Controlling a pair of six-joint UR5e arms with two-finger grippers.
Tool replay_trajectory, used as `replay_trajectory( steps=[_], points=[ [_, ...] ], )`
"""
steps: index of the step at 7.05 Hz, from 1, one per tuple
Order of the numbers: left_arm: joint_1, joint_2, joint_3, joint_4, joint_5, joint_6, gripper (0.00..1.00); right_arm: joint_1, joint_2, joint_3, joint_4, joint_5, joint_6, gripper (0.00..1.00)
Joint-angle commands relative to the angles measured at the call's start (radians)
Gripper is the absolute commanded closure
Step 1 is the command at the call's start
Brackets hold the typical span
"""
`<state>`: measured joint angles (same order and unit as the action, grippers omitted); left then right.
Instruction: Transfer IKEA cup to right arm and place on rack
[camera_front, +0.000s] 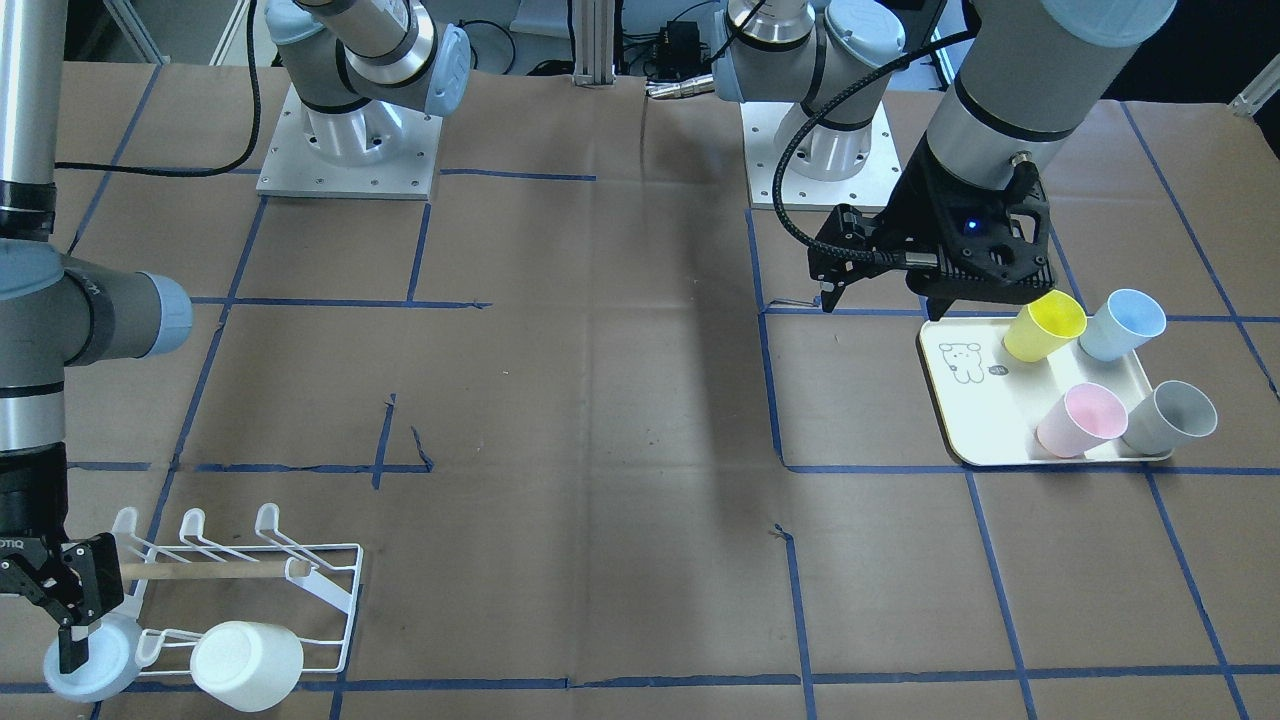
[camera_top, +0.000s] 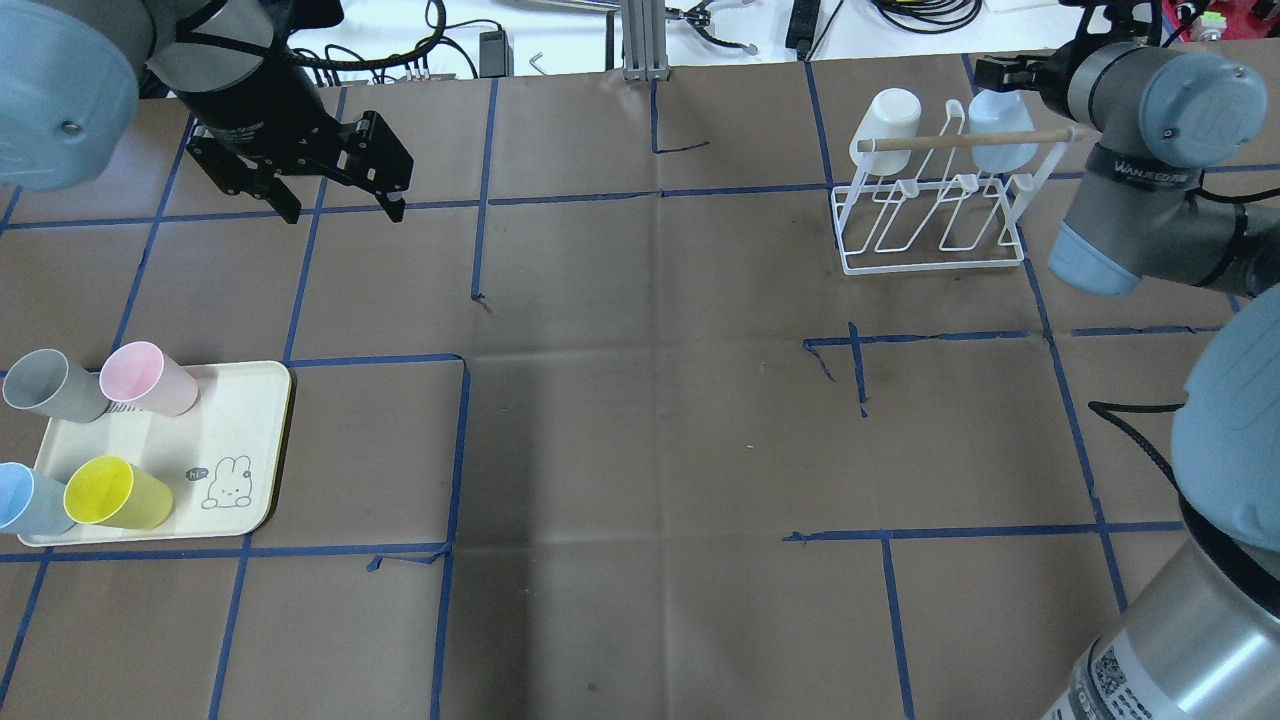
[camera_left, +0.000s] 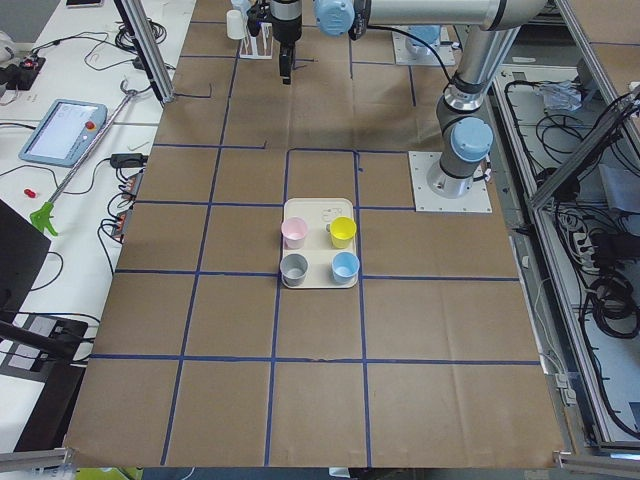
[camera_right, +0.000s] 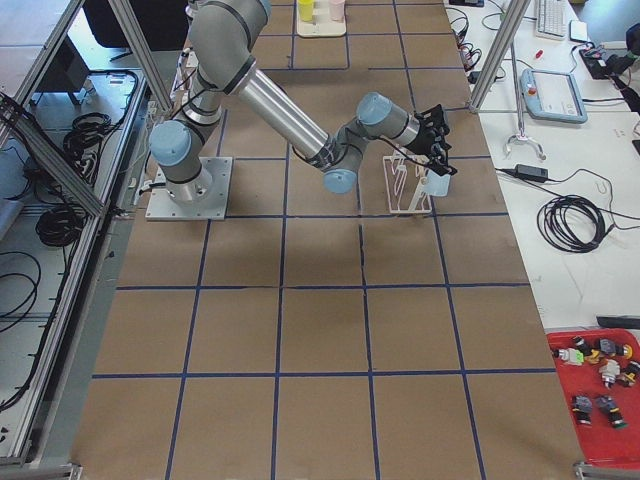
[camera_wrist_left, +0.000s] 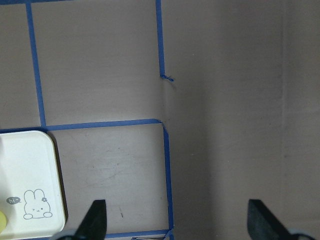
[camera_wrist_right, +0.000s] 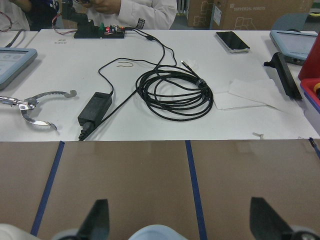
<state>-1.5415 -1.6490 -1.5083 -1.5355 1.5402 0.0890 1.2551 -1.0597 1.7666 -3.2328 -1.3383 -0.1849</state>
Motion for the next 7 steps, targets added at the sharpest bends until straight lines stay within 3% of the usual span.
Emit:
replay_trajectory(
  steps=[1, 2, 4, 5, 6, 7],
  points=[
    [0.0, 0.0, 0.002, 0.0, 0.001, 0.0, 0.01, 0.01, -0.061, -0.001, 0.01, 0.002, 0.001, 0.0],
    [0.0, 0.0, 0.002, 0.0, 0.0, 0.0, 0.01, 0.018, -0.098, 0.005, 0.042, 0.002, 0.001, 0.0],
    [0.0, 0.0, 0.002, 0.0, 0.0, 0.0, 0.01, 0.061, -0.175, 0.005, 0.253, 0.001, -0.001, 0.0],
    [0.0, -0.003, 0.002, 0.0, 0.0, 0.0, 0.01, 0.073, -0.23, 0.007, 0.381, -0.001, 0.001, 0.0],
    [0.0, -0.003, 0.002, 0.0, 0.001, 0.0, 0.01, 0.102, -0.287, 0.002, 0.582, -0.002, 0.004, 0.0],
    [0.0, -0.005, 0.003, 0.0, 0.0, 0.0, 0.01, 0.14, -0.336, 0.004, 0.69, -0.019, 0.004, 0.0]
  ],
)
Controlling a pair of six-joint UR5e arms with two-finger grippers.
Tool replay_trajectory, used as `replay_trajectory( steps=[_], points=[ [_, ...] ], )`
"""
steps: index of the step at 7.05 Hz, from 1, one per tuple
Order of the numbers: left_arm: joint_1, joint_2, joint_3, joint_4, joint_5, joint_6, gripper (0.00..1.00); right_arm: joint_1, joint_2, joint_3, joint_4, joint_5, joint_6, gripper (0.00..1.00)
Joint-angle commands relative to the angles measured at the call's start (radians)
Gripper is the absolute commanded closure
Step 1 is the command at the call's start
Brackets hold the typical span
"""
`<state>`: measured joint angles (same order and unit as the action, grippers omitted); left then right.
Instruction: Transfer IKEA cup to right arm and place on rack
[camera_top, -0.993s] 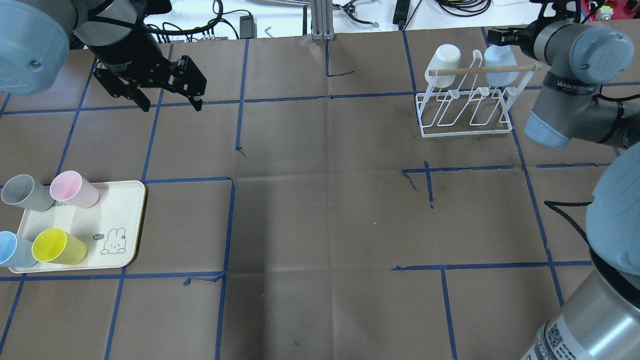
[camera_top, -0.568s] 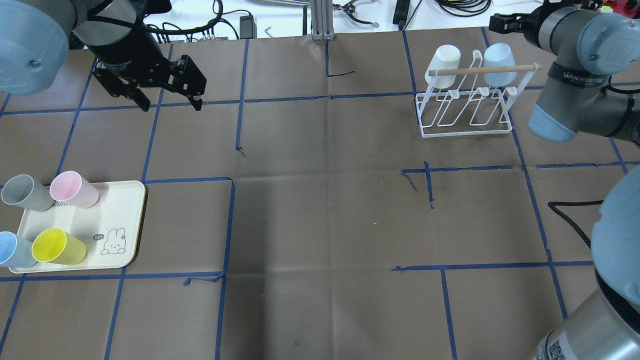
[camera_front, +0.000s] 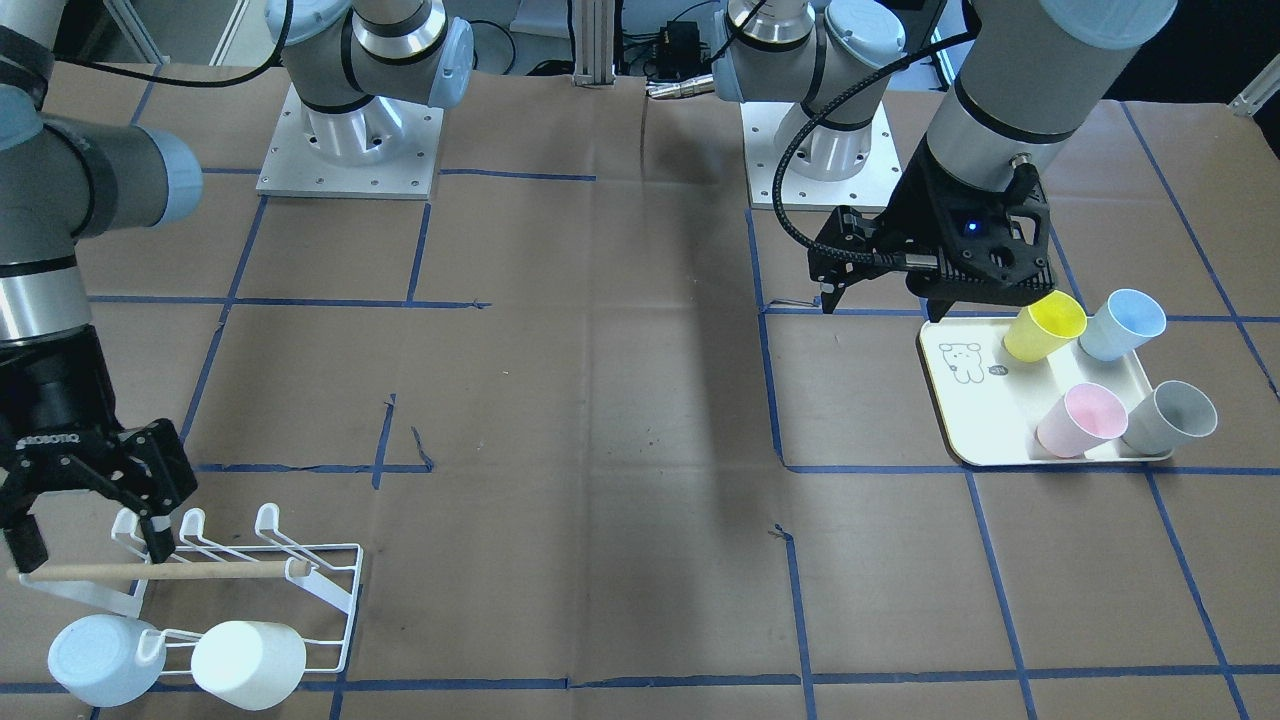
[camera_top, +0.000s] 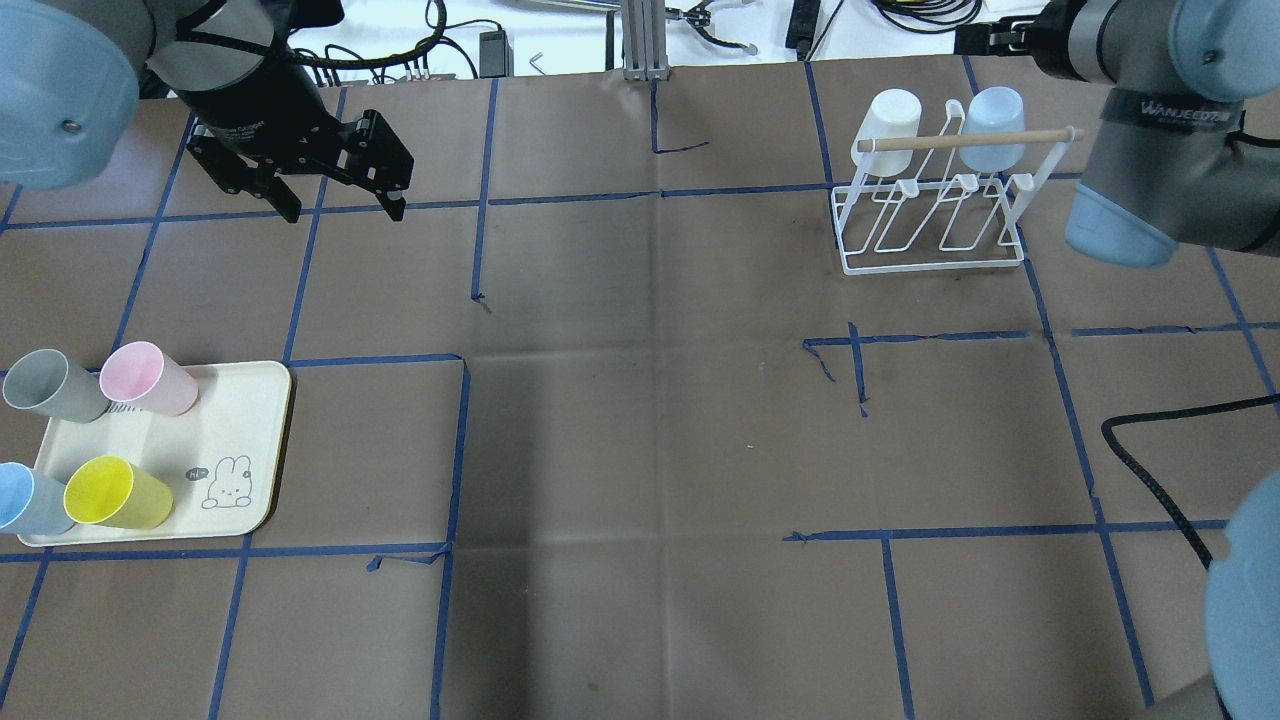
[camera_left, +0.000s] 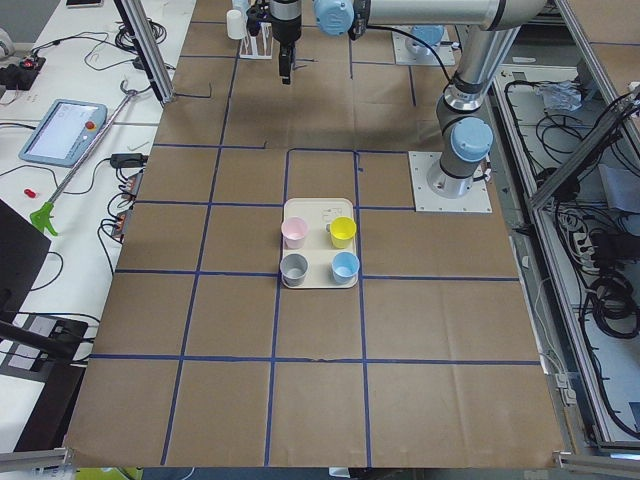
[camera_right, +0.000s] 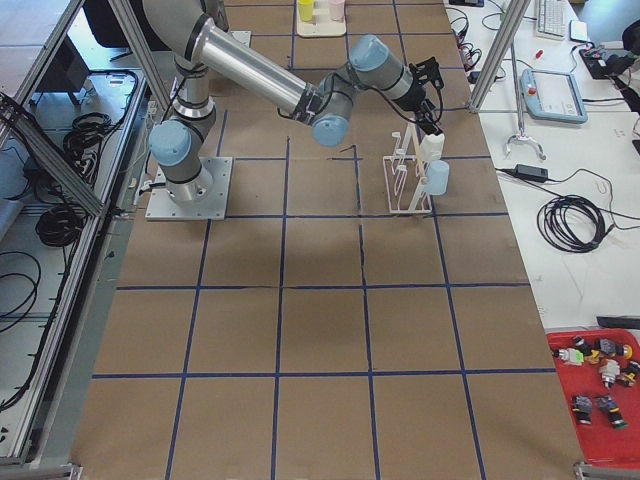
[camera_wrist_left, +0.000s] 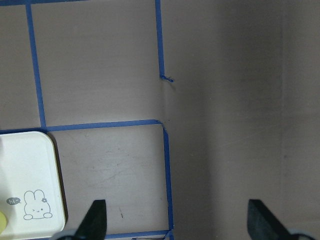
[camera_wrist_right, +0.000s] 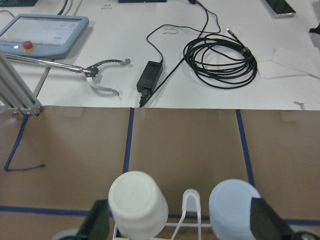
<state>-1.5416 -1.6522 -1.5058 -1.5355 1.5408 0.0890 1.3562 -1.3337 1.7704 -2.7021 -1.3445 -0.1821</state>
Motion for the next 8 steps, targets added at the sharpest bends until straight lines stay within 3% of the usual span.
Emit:
replay_trajectory(
  steps=[1, 5, 8],
  points=[
    [0.0, -0.001, 0.002, 0.0, -0.001, 0.0, 0.01, 0.082, -0.123, 0.0, 0.297, -0.04, 0.018, 0.0],
    [-0.002, 0.002, -0.002, 0.0, -0.001, 0.0, 0.01, 0.145, -0.286, -0.023, 0.816, -0.044, 0.119, 0.0],
    [-0.002, 0.002, -0.007, 0.0, -0.001, 0.0, 0.01, 0.161, -0.294, -0.089, 1.023, -0.14, 0.145, 0.0]
  ],
)
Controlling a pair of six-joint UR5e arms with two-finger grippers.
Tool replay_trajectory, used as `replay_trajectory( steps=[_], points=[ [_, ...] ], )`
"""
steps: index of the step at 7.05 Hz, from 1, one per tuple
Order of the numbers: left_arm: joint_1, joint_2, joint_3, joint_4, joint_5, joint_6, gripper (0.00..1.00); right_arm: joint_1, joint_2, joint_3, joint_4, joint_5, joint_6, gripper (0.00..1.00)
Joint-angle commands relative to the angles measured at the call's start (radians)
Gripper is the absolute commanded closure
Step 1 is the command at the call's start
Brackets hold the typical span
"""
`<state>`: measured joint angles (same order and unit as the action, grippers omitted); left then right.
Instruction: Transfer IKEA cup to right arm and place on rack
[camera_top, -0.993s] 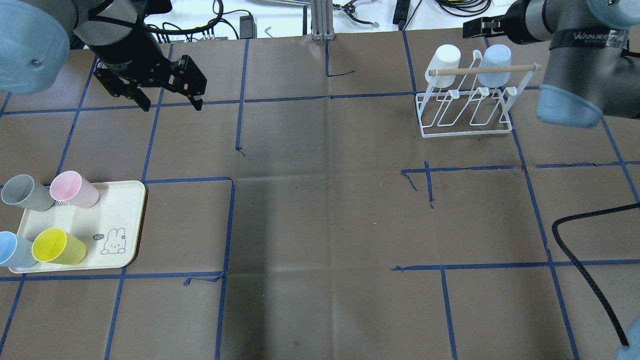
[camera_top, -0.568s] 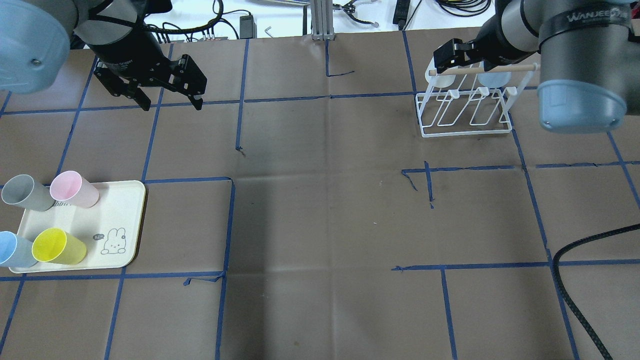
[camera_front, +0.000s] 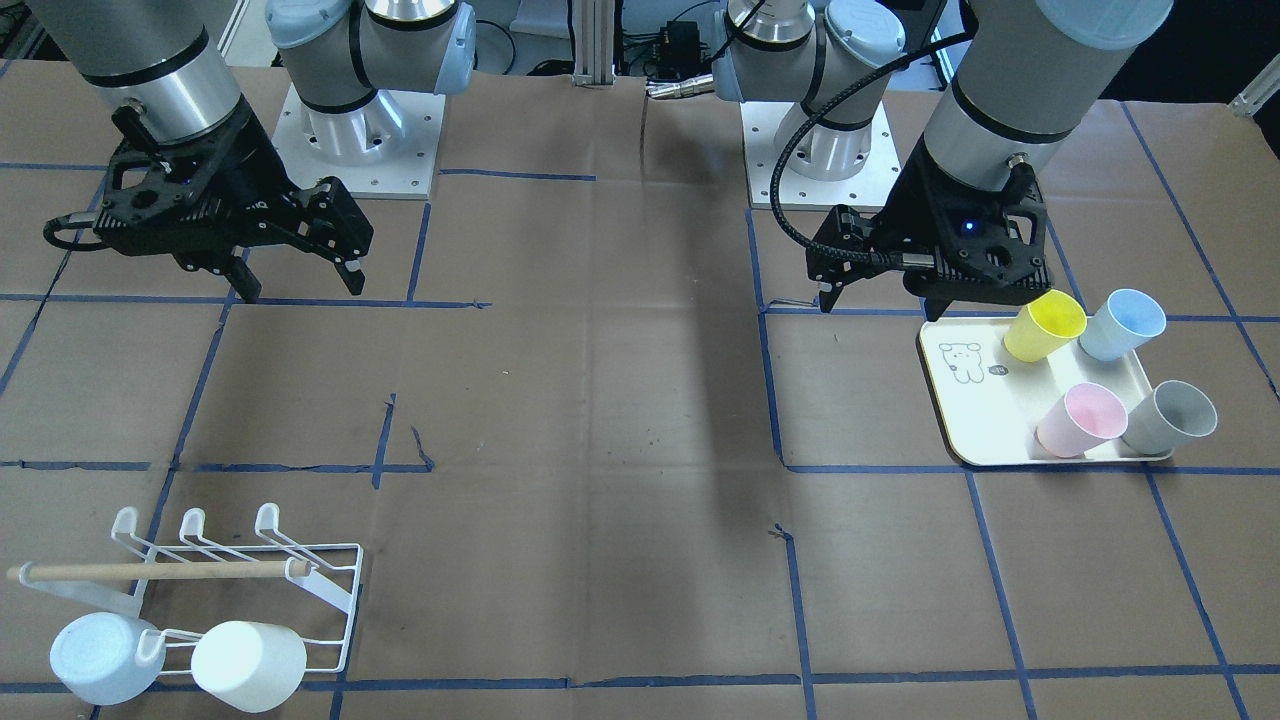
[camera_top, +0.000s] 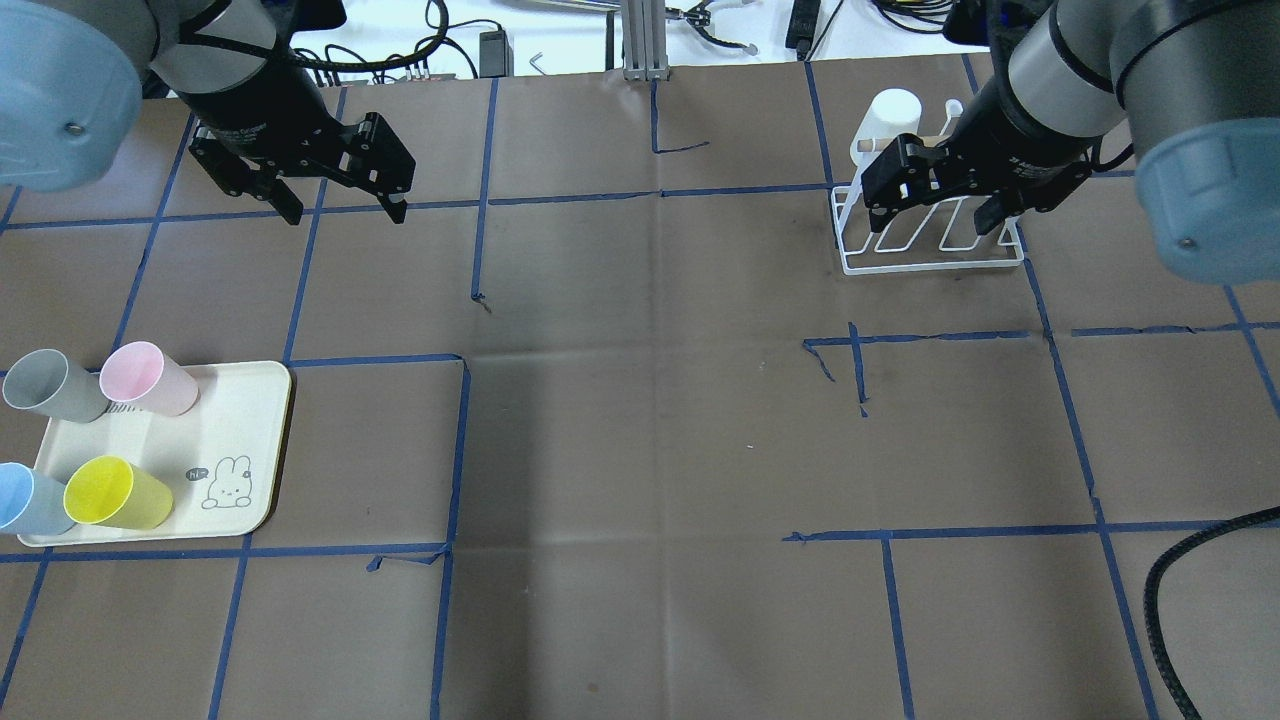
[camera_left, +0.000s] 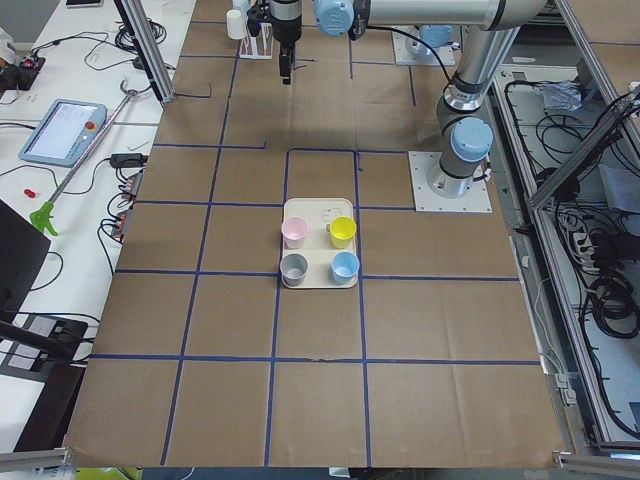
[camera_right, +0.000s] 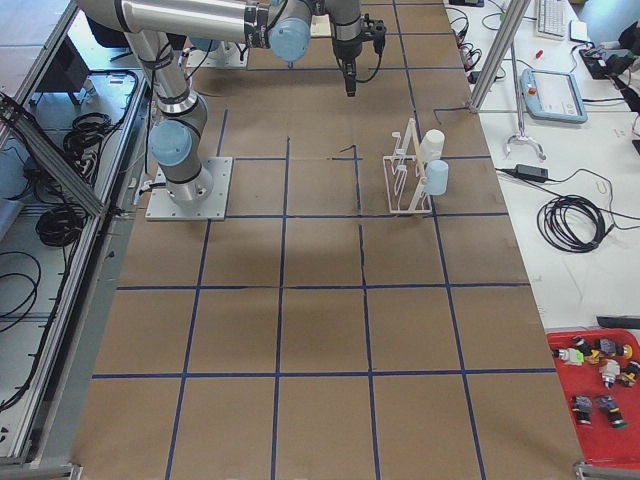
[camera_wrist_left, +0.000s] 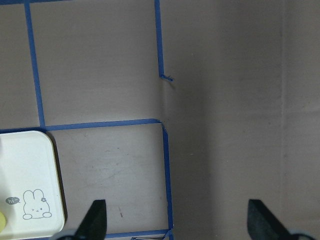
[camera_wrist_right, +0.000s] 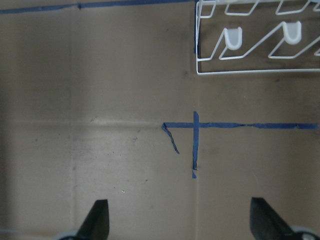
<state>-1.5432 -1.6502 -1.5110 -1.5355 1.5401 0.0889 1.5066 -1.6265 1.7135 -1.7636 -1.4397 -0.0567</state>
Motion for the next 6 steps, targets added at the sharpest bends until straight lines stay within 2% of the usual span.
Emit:
replay_trajectory(
  steps=[1, 3, 4, 6],
  points=[
    [0.0, 0.001, -0.002, 0.0, 0.0, 0.0, 0.01, 0.042, -0.004, -0.04, 0.093, -0.077, 0.065, 0.0],
    [0.0, 0.004, -0.002, 0.002, 0.002, 0.0, 0.01, 0.121, -0.003, -0.064, 0.075, -0.141, 0.109, 0.0],
    [0.0, 0.004, -0.002, 0.003, 0.002, 0.0, 0.01, 0.121, 0.005, -0.093, 0.085, -0.139, 0.107, 0.0],
    [0.0, 0.007, -0.003, 0.005, 0.018, 0.0, 0.01, 0.121, 0.025, -0.094, 0.087, -0.136, 0.107, 0.0]
  ],
)
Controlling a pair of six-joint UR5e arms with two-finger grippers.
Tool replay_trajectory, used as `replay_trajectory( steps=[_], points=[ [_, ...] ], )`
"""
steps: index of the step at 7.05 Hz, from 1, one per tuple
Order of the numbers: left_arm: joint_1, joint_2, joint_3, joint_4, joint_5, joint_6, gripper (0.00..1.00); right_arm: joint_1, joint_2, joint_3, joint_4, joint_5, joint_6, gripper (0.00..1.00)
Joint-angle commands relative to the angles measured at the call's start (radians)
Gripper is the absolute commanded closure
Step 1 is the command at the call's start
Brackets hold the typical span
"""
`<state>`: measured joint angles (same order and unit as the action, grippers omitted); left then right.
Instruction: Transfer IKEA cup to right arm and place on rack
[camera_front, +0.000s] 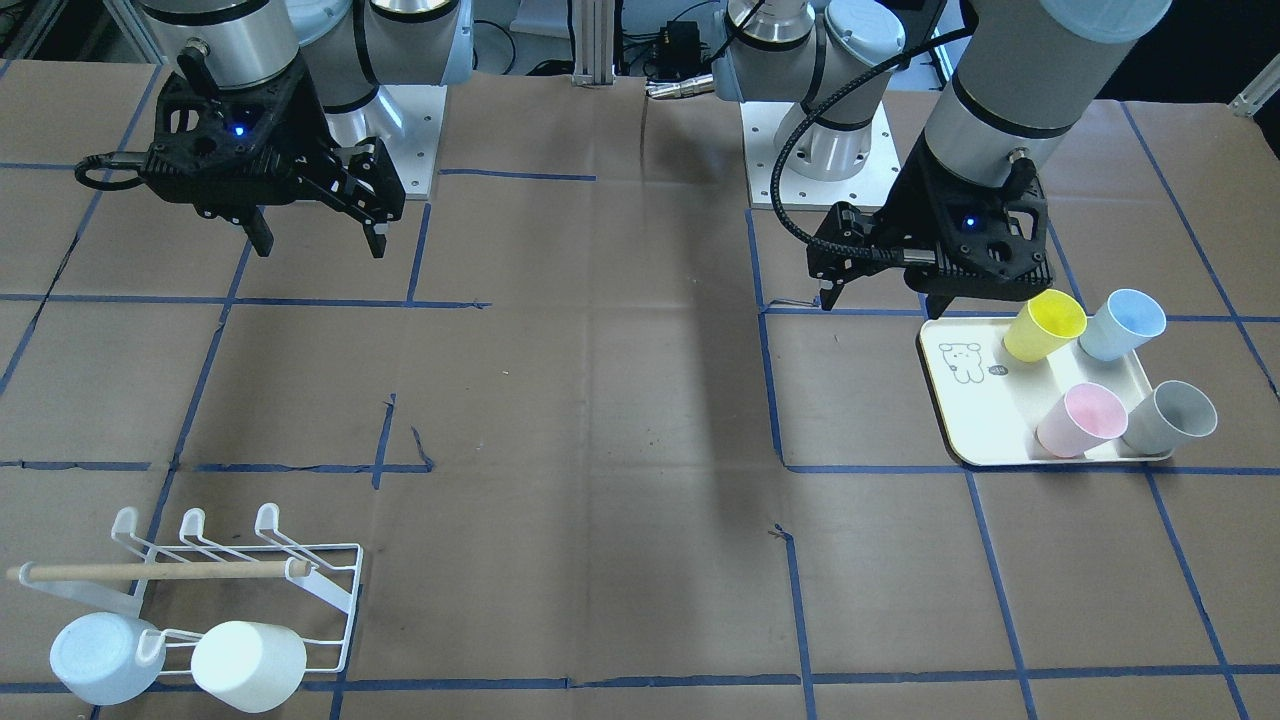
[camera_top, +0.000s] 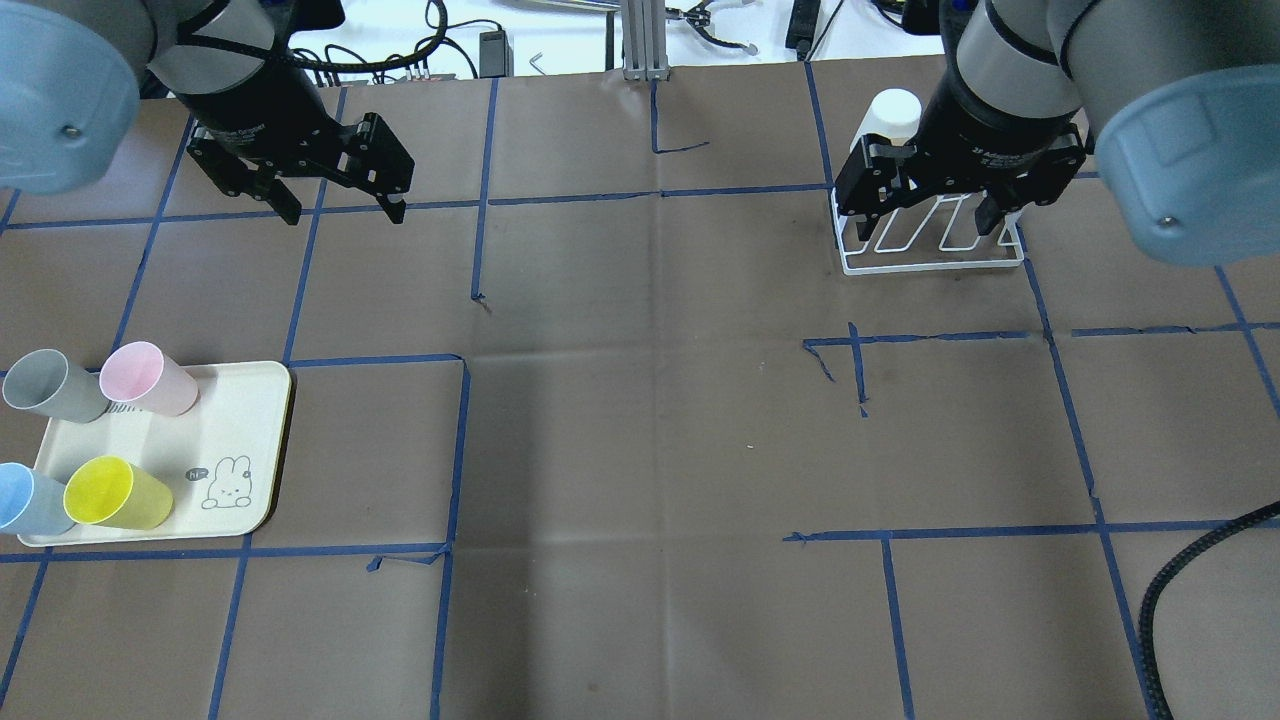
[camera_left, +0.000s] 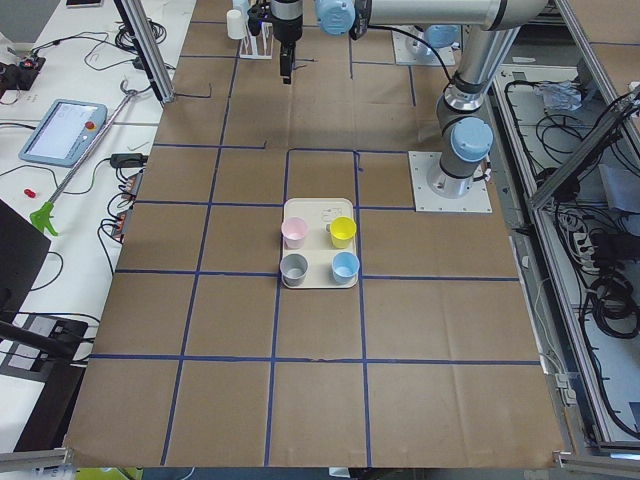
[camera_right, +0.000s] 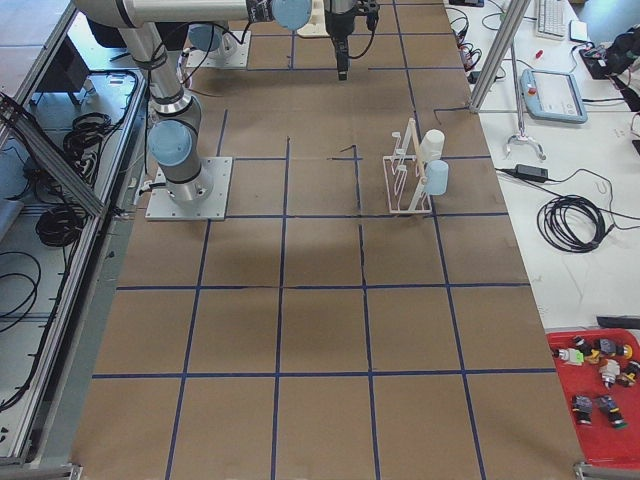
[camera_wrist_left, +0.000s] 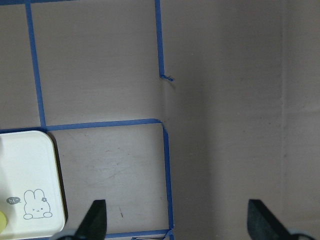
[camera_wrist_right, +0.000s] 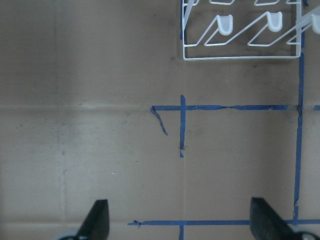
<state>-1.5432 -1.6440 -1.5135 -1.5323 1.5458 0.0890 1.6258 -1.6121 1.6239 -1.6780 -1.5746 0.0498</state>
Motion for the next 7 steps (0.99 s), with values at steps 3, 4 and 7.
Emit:
replay_trajectory(
  steps=[3, 4, 7],
  points=[
    [-0.023, -0.004, -0.002, 0.024, 0.045, -0.006, 0.01, -0.003, 0.015, -0.001, 0.001, -0.002, 0.002, 0.0],
    [-0.023, -0.004, -0.002, 0.024, 0.043, -0.006, 0.01, -0.003, 0.015, -0.001, 0.001, -0.002, 0.002, 0.0],
    [-0.023, -0.002, -0.004, 0.032, 0.043, -0.005, 0.01, -0.003, 0.015, -0.002, 0.0, -0.002, 0.002, 0.0]
  ],
)
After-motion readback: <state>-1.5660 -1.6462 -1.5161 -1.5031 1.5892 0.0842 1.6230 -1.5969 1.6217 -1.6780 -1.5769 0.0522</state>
